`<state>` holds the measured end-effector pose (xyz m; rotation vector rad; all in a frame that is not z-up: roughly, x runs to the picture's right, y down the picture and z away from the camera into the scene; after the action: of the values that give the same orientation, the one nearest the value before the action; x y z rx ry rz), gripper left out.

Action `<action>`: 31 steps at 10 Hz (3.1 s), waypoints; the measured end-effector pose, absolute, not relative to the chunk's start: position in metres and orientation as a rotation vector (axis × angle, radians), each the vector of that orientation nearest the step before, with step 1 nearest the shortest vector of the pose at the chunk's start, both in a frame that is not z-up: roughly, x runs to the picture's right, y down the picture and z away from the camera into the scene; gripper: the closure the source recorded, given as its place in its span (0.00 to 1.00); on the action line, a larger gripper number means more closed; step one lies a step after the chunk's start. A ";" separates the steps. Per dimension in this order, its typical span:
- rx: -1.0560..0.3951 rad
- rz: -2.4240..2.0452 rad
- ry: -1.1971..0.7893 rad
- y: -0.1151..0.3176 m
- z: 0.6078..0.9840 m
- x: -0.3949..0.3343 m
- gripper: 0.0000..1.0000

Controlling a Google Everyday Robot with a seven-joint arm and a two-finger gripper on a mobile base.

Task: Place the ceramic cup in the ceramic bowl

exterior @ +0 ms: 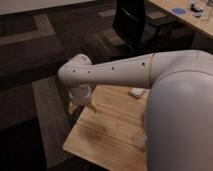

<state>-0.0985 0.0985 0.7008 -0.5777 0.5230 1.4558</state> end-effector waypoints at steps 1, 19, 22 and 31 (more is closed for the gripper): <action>-0.568 1.477 0.531 0.098 0.697 -0.088 0.35; -0.496 1.576 0.641 0.108 0.654 0.042 0.35; -0.473 1.607 0.670 0.119 0.641 0.073 0.35; -0.508 1.605 0.649 0.133 0.636 0.129 0.35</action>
<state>0.1293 0.1328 0.6362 -0.5083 0.6494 1.6046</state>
